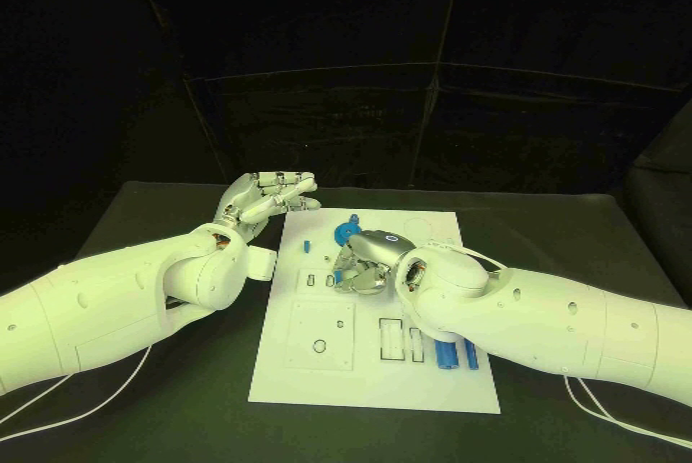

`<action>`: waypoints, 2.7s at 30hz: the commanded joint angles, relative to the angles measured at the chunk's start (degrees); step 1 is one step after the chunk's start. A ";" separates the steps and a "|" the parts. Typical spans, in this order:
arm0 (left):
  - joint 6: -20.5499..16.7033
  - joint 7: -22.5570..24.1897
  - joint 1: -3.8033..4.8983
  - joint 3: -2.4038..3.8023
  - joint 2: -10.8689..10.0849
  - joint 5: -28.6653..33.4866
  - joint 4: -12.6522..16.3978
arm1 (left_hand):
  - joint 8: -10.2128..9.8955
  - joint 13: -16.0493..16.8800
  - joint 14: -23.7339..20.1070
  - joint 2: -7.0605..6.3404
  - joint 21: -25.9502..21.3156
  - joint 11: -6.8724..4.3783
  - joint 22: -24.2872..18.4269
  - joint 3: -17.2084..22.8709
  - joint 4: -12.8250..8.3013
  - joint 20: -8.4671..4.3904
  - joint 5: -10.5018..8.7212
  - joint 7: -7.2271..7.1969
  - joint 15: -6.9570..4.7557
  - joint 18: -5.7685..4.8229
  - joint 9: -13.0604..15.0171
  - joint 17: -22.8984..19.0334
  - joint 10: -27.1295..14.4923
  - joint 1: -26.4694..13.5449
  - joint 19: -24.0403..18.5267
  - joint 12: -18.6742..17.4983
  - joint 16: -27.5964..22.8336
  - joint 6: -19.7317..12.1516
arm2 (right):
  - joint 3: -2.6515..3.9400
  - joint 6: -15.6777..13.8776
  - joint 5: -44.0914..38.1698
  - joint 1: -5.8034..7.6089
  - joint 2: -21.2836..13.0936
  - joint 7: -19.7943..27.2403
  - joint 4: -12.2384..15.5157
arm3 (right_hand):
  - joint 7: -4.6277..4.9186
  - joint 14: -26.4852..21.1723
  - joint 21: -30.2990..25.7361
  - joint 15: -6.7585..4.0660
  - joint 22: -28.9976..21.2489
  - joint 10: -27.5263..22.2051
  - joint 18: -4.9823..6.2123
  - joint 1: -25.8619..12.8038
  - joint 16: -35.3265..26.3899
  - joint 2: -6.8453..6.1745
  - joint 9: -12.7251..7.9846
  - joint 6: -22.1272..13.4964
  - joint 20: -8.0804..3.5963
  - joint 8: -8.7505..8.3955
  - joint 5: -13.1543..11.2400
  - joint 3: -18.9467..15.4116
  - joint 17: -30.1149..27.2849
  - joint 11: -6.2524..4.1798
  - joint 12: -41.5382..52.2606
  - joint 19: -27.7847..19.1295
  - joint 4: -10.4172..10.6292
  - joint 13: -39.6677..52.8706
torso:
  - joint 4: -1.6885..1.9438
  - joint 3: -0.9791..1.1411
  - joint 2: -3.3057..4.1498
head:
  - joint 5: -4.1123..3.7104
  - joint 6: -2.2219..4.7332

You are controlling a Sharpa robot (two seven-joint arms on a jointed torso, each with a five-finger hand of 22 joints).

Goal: Assemble the parts on the task board

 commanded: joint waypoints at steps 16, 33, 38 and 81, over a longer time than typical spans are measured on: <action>0.33 0.27 0.10 0.05 -0.05 -0.24 0.06 | -0.20 -0.02 -0.09 0.12 -0.29 -0.03 -0.07 0.02 -0.34 0.03 0.27 0.35 0.22 0.32 -0.01 0.09 0.33 0.49 0.53 -0.30 -0.37 0.07 | -0.19 0.38 -0.95 -0.17 0.01 -2.14 0.15 | 0.39 4.42 -0.50 0.80 -0.36 -0.82 -0.11 -2.54 -0.35 -3.49 -0.06 -2.46 0.57 -1.30 1.28 -3.32 7.64 0.47 -0.92 -0.31 1.46 0.69 | 0.01 0.00 0.01 | -0.01 -0.14; 0.43 -0.90 0.10 0.05 -0.22 -1.52 -0.05 | 0.19 0.12 1.07 0.31 -0.11 -0.68 -0.16 0.22 -0.65 -0.25 0.29 -0.44 -0.28 0.45 0.13 0.53 1.99 -0.04 1.20 0.27 -0.27 1.34 | -0.16 -10.94 -2.45 -0.29 -1.65 6.02 2.38 | 1.39 4.51 -0.49 1.58 -0.18 -2.90 -0.17 -2.40 -0.18 -4.74 -0.17 -7.09 1.25 -2.07 -0.17 -10.39 8.22 1.41 -3.40 -0.14 5.00 -1.94 | -0.04 0.10 -0.09 | 0.12 0.01; 1.24 -4.50 0.11 0.06 -0.60 -6.05 -0.18 | 1.85 1.44 9.77 0.12 3.30 -3.72 1.21 -0.47 0.60 -3.11 0.39 -2.73 -3.47 0.55 0.62 3.75 11.20 -2.82 7.26 3.61 4.03 6.44 | -0.09 -10.71 3.27 -0.03 -5.02 15.78 5.06 | 1.41 4.55 -0.57 1.63 -0.35 -2.67 -0.13 -1.97 -0.10 -4.41 -0.12 -7.09 1.31 -1.87 0.02 -10.75 8.45 1.44 -2.99 -0.24 5.18 -1.61 | 0.05 -0.01 -0.18 | 0.15 0.26; 25.76 -59.36 6.93 -1.49 8.22 -59.92 -3.47 | 26.95 55.82 25.80 2.34 54.86 -12.17 51.40 -20.06 15.15 -12.26 0.04 -10.91 -12.09 -4.01 20.15 80.37 19.75 -12.50 24.80 59.59 80.52 5.61 | 0.09 -5.27 37.53 9.25 -19.10 22.92 1.60 | 1.06 3.88 -3.53 1.34 -5.68 -3.66 0.89 1.27 -1.48 -1.45 0.07 -6.29 1.09 0.16 3.37 -13.01 5.88 1.11 -3.53 -2.89 5.41 -2.51 | -0.43 1.03 -3.05 | 0.33 -1.22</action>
